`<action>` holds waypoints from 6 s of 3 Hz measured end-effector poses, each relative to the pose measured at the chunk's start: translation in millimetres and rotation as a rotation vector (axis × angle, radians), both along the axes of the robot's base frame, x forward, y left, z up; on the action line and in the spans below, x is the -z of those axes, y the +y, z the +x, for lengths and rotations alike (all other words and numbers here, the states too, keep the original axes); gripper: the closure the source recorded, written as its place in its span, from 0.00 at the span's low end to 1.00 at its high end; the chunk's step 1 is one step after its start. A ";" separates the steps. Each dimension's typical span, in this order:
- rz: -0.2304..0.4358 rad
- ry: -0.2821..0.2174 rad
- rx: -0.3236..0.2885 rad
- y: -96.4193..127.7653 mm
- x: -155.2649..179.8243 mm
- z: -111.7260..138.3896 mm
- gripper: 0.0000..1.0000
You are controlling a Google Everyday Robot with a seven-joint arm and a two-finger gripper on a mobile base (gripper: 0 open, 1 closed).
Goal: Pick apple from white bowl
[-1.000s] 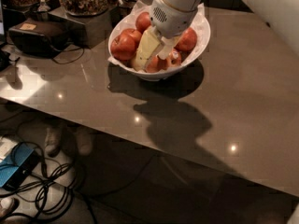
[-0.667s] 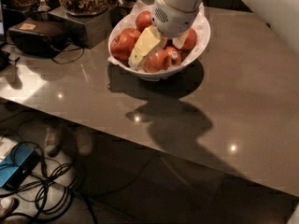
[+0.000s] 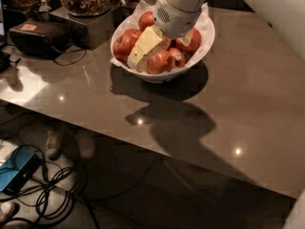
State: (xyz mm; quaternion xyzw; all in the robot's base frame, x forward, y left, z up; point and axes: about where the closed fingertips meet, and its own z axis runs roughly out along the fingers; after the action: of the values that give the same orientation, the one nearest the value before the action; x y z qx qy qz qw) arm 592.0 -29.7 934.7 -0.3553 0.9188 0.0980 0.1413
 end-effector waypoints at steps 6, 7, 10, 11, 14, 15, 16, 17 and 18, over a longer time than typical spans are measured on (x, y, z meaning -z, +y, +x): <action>0.026 -0.038 0.216 0.8 6.5 16.7 0.25; 0.013 -0.037 0.210 4.1 7.9 20.0 0.35; -0.018 -0.043 0.228 -4.0 20.5 28.1 0.37; -0.024 -0.038 0.230 -5.6 24.9 31.1 0.36; -0.031 -0.015 0.235 -9.0 35.3 40.3 0.54; -0.031 -0.015 0.235 -9.0 35.3 40.3 0.77; -0.031 -0.015 0.235 -9.0 35.3 40.3 0.99; -0.031 -0.015 0.235 -9.0 35.2 40.3 1.00; -0.029 -0.046 0.223 -9.6 23.1 31.6 1.00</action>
Offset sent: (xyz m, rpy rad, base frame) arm 0.0279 -0.0399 0.0080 0.1149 -0.0755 -0.3550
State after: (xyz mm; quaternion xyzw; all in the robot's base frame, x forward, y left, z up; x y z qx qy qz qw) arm 623.5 -39.3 911.6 -0.2549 0.9505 0.0601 0.1674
